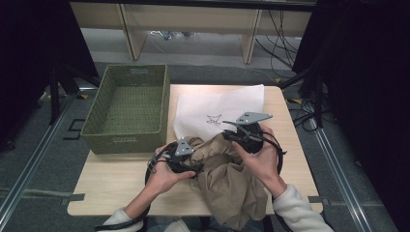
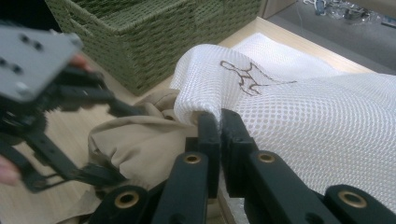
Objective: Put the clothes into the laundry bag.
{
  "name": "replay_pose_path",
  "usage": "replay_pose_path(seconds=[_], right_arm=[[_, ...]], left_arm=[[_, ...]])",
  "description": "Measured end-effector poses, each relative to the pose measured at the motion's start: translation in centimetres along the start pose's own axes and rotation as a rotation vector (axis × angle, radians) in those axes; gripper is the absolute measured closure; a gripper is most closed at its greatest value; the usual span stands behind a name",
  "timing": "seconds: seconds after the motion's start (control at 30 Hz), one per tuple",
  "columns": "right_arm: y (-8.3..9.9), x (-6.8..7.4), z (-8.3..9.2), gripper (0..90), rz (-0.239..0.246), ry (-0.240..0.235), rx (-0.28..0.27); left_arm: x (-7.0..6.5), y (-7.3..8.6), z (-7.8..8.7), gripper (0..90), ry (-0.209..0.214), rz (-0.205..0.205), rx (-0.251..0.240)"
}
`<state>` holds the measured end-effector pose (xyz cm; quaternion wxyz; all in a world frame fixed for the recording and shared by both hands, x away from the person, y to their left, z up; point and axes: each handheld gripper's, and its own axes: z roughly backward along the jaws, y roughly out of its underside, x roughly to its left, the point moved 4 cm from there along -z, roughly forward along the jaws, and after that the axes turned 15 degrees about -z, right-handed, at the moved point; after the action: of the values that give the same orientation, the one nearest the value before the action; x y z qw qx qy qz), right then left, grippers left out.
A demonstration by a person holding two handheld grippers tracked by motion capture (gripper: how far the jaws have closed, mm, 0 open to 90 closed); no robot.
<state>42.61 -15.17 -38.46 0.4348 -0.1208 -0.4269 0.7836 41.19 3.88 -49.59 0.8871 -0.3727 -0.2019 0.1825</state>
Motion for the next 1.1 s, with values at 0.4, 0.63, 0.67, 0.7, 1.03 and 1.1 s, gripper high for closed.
replay_pose_path(seconds=[0.4,0.63,0.67,0.7,1.03,1.1], right_arm=[[0.1,0.1,-0.4,88.6,0.014,0.011,-0.001],[0.0,0.1,-0.3,88.6,0.019,0.015,-0.006],[0.1,0.3,-0.3,88.6,0.003,0.006,-0.004],[0.1,0.3,-0.3,88.6,0.021,0.014,-0.010],[-0.1,1.2,0.0,88.7,0.027,-0.014,-0.022],[-0.4,1.2,0.5,88.7,0.030,-0.006,-0.047]], left_arm=[[-0.5,-0.9,-0.3,80.2,-0.025,-0.008,0.064],[-1.9,-4.0,2.3,81.9,0.042,0.138,-0.075],[-2.1,-4.5,2.5,82.0,0.046,0.141,-0.090],[-2.4,-5.1,2.7,82.1,0.043,0.134,-0.096],[-3.2,-8.9,3.1,83.1,0.010,0.089,-0.186],[-3.4,-9.5,3.5,83.2,-0.008,0.077,-0.203]])
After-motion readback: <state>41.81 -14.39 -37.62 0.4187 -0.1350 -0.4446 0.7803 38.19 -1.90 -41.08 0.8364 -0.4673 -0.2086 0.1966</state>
